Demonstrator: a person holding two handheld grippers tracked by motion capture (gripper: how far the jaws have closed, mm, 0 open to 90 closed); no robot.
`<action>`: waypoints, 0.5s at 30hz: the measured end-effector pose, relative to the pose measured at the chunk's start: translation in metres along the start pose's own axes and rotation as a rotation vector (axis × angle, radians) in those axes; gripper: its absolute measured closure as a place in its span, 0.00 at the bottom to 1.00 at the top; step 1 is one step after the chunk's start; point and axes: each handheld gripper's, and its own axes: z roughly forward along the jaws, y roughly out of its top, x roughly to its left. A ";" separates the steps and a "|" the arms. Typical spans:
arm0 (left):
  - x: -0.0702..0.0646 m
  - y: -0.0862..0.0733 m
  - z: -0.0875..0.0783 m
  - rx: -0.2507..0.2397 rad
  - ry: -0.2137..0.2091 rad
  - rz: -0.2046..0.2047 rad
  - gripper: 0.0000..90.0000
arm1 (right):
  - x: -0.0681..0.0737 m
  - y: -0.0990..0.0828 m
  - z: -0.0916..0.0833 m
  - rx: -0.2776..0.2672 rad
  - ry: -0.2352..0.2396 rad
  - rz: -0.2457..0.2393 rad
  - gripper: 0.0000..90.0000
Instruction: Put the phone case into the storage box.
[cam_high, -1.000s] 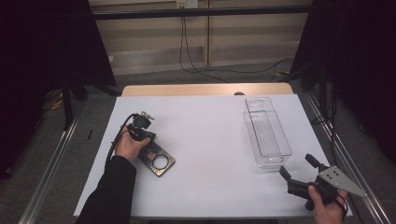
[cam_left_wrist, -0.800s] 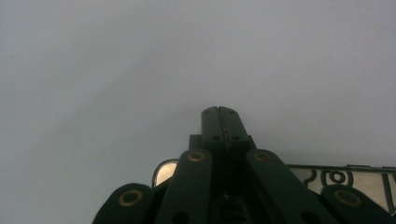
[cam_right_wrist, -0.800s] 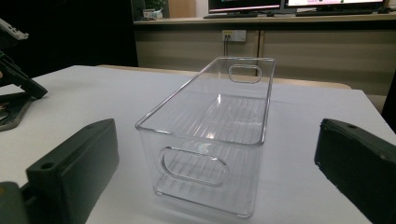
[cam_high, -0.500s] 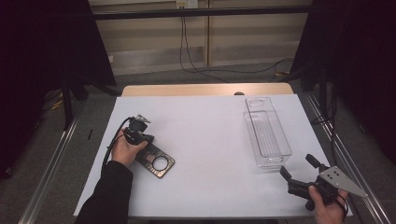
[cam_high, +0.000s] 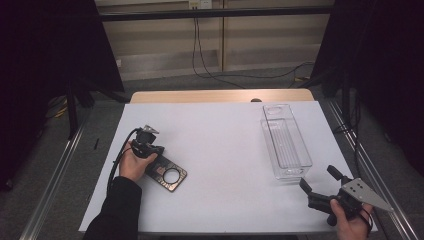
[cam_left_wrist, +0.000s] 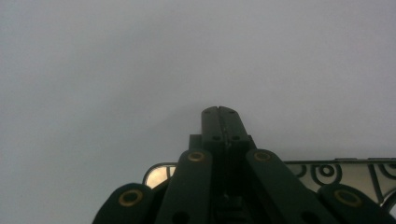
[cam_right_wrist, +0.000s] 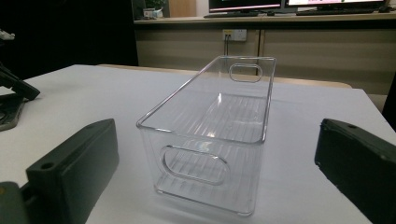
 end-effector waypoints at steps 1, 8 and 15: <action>0.000 -0.001 -0.001 0.000 -0.004 -0.003 1.00 | 0.000 0.000 0.000 -0.001 0.000 0.000 0.00; 0.003 -0.007 -0.006 -0.005 -0.018 -0.011 1.00 | 0.001 0.000 0.000 0.001 0.002 0.000 0.00; 0.007 -0.015 -0.011 -0.015 -0.025 -0.024 1.00 | 0.000 0.000 0.000 0.000 0.003 0.001 0.00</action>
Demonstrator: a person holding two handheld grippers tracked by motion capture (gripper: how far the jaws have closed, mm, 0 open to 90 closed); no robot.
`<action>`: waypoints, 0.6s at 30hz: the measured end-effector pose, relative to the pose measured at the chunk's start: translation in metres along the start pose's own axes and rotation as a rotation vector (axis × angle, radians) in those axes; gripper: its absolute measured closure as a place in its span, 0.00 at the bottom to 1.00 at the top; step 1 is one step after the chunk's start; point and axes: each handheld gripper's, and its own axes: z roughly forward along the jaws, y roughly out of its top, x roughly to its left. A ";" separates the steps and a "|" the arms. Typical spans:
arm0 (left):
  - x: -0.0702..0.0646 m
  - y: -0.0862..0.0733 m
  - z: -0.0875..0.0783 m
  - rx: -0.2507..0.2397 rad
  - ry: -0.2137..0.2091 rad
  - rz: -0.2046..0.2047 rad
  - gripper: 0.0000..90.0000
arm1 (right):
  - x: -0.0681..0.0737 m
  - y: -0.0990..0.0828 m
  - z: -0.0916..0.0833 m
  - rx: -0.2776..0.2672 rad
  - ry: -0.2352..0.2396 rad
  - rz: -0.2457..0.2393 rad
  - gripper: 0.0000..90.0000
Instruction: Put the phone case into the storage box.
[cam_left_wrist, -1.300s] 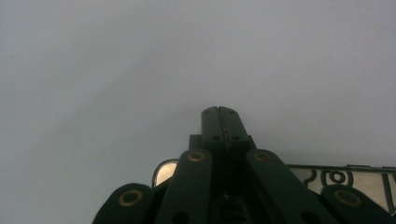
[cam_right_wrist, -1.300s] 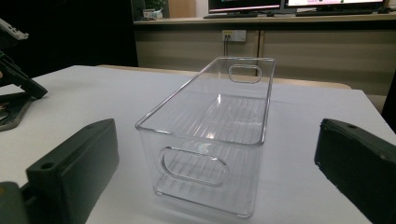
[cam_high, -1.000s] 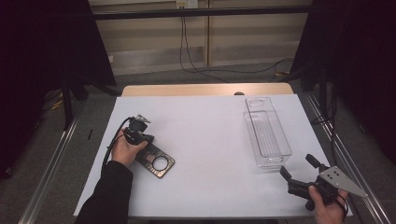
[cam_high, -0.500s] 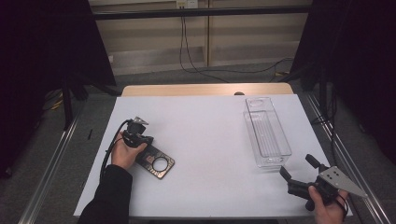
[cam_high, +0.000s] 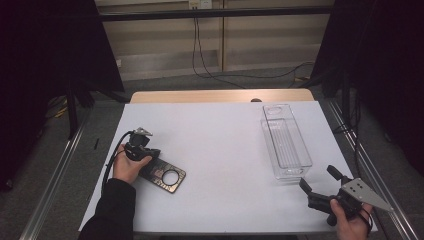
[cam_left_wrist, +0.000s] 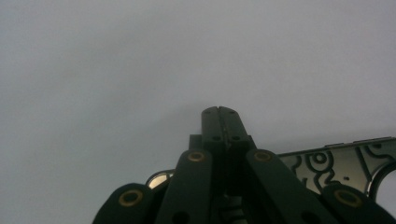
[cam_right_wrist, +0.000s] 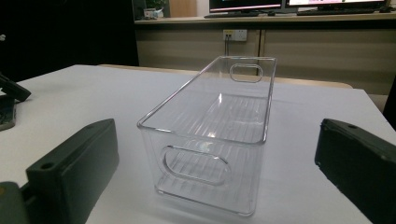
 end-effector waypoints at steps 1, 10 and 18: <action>0.000 -0.001 -0.001 0.004 -0.007 -0.001 1.00 | 0.000 0.000 0.000 0.000 0.001 -0.001 0.00; 0.002 -0.009 -0.008 0.003 -0.015 -0.009 1.00 | 0.000 0.000 0.000 0.001 0.001 -0.001 0.00; 0.009 -0.020 -0.016 -0.010 -0.010 -0.034 1.00 | 0.001 0.000 0.000 0.001 0.001 -0.002 0.00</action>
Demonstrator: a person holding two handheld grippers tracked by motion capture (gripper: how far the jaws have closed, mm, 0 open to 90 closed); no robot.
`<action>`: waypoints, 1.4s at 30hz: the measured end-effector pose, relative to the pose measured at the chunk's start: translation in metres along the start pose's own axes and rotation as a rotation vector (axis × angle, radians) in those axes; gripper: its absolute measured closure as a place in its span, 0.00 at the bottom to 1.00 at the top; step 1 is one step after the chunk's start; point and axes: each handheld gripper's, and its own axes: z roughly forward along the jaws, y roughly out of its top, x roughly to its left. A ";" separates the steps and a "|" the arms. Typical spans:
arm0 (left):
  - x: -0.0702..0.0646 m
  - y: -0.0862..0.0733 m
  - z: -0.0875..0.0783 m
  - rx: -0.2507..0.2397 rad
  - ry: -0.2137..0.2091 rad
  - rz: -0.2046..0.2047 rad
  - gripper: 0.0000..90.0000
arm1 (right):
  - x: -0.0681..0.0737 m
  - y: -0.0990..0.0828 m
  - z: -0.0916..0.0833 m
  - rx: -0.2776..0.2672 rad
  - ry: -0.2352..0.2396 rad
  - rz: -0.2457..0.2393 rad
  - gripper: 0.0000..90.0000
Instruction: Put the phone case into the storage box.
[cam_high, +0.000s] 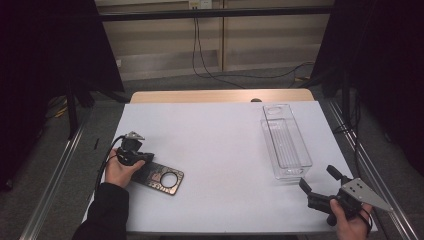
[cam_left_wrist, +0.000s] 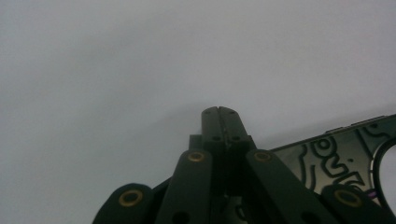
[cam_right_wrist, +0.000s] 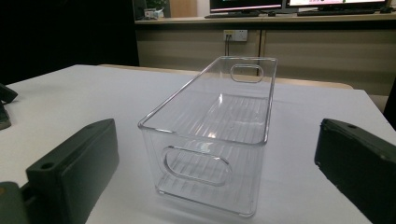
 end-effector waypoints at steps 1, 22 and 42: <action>0.002 -0.001 -0.001 -0.002 0.003 -0.005 1.00 | 0.000 0.000 0.000 0.000 -0.001 0.000 0.00; 0.001 -0.017 -0.014 0.010 0.048 0.024 1.00 | 0.000 0.000 -0.001 -0.003 0.000 -0.003 0.00; -0.001 -0.034 -0.027 0.006 0.014 0.024 1.00 | 0.000 0.000 -0.001 -0.003 0.005 -0.004 0.00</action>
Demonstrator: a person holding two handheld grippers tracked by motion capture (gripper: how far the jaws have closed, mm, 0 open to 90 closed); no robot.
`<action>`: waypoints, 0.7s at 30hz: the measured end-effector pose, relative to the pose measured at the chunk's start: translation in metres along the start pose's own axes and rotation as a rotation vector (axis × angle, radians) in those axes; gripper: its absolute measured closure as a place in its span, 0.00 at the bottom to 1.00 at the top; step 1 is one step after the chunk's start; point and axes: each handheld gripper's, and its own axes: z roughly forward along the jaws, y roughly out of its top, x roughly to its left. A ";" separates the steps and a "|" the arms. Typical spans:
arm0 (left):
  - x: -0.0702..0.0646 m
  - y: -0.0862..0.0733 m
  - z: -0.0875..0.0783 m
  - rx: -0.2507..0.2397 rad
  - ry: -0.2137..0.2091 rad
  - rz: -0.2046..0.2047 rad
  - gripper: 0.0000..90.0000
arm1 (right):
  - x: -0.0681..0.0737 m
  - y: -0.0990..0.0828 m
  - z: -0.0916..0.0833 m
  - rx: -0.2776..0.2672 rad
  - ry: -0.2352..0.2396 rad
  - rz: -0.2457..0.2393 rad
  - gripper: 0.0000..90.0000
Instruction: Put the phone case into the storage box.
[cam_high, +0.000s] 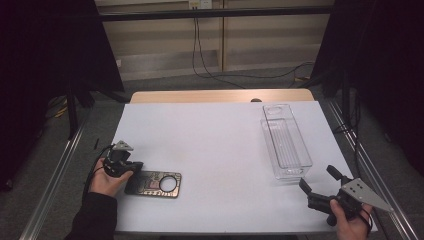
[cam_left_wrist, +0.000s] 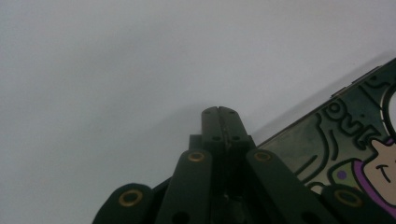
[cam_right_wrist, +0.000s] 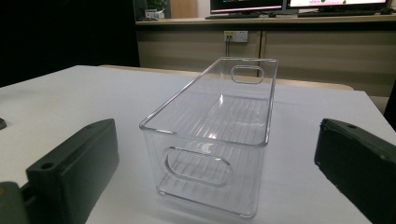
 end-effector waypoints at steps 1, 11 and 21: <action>0.001 -0.002 -0.001 0.000 -0.012 -0.006 1.00 | 0.000 0.000 0.000 0.000 0.000 0.001 0.00; -0.008 -0.016 -0.009 -0.025 -0.023 -0.001 1.00 | 0.001 0.000 0.001 0.001 -0.002 0.000 0.00; -0.019 -0.018 -0.011 -0.010 0.004 0.036 1.00 | 0.001 0.000 0.002 0.000 -0.003 0.001 0.00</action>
